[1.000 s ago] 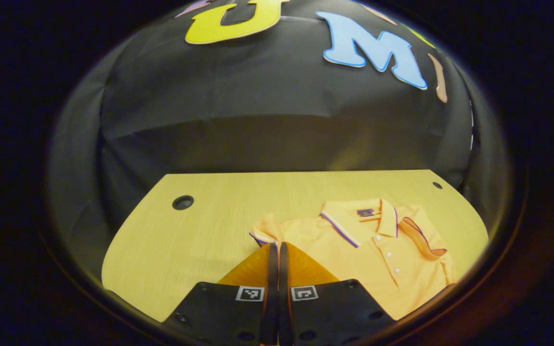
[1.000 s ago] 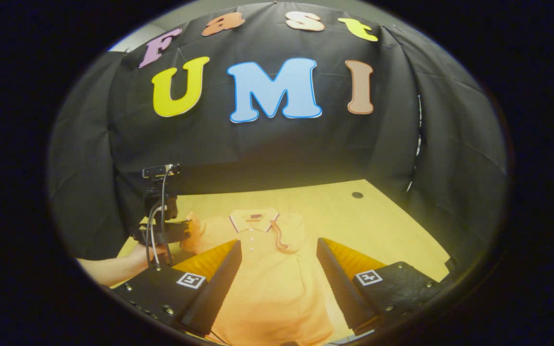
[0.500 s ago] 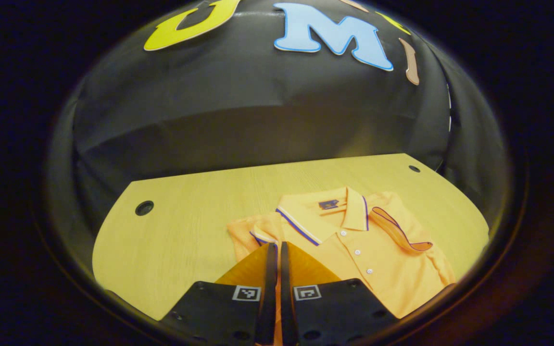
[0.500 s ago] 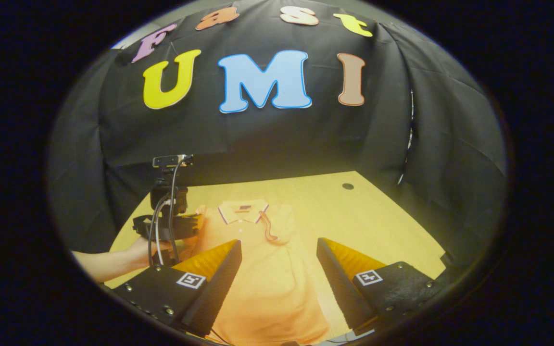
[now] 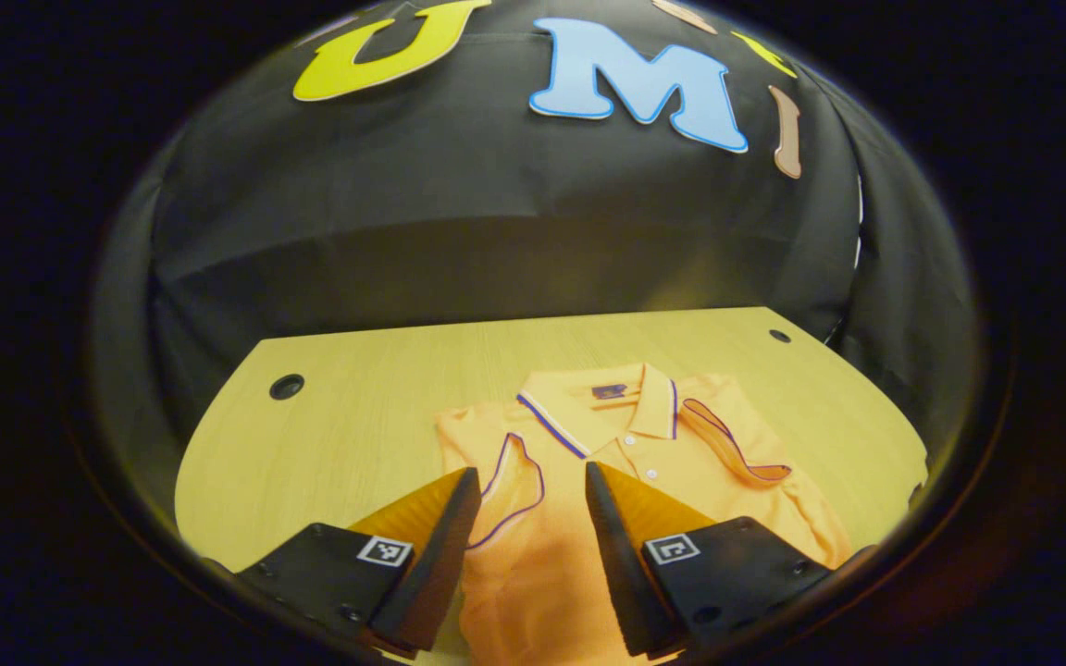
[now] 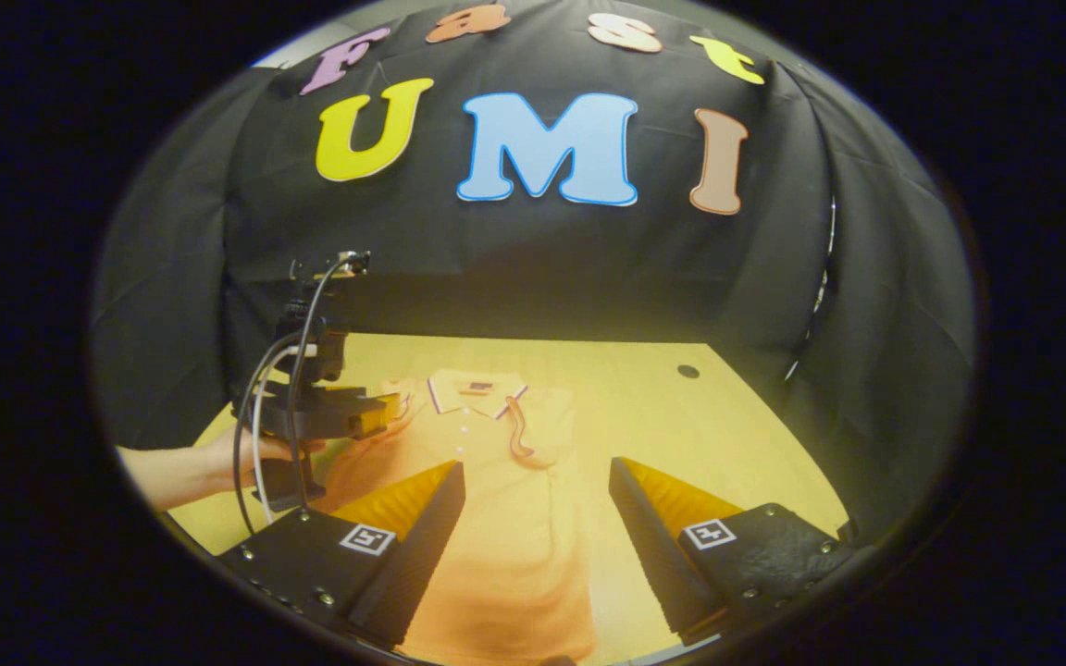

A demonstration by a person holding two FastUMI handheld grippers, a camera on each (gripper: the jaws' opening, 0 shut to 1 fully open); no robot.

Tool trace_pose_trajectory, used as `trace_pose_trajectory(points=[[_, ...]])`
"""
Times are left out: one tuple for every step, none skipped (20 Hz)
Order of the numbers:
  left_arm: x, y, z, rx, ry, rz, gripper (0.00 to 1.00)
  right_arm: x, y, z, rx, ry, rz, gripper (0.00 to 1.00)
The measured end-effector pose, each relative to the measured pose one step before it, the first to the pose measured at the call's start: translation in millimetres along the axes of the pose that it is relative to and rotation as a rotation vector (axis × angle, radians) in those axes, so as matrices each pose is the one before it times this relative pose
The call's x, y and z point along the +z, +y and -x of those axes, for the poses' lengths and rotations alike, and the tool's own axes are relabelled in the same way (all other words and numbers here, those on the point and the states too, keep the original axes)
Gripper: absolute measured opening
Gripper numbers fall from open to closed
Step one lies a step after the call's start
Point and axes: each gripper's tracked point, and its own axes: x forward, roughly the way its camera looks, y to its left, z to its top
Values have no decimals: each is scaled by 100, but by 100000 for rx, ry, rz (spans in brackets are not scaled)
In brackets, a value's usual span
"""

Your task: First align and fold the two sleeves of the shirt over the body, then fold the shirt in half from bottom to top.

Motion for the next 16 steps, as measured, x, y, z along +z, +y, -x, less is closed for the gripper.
trace_pose_trajectory(points=[[-169,2,881,473,-654,75,80,-596,-88,49,902,129,1244,98],[-128,-69,1036,432,-442,29,81,-704,-79,0,992,435,1080,98],[-379,-63,1289,212,-438,151,83,-624,-22,64,1062,387,958,98],[-251,-67,1224,934,-260,-252,88,-529,-73,165,808,-119,588,98],[-451,58,1137,1102,-503,-449,92,-520,83,182,1194,208,446,98],[-548,-32,1386,950,-300,-437,97,-676,-8,175,860,149,479,98],[-553,-55,1337,401,-40,-453,96,-544,-26,165,746,344,567,98],[-606,-144,1224,335,251,-375,95,-701,4,165,716,468,491,98],[-847,-214,1180,144,402,-23,95,-741,-23,156,442,704,547,98],[-1013,-328,1484,120,705,195,95,-912,-33,293,319,1119,220,98],[-787,-141,1187,167,395,-20,95,-869,43,286,762,1103,-232,98],[-949,-212,1132,-115,293,-71,95,-877,106,260,783,1056,-342,98],[-1100,-373,1060,-220,660,6,95,-893,107,333,883,1400,-64,98],[-1208,-325,1262,-106,913,526,95,-933,80,316,555,1144,194,98],[-986,-287,899,-267,916,1129,95,-835,44,300,377,916,488,98],[-1134,-315,1076,-156,916,1152,95,-926,57,240,500,1267,438,98]])
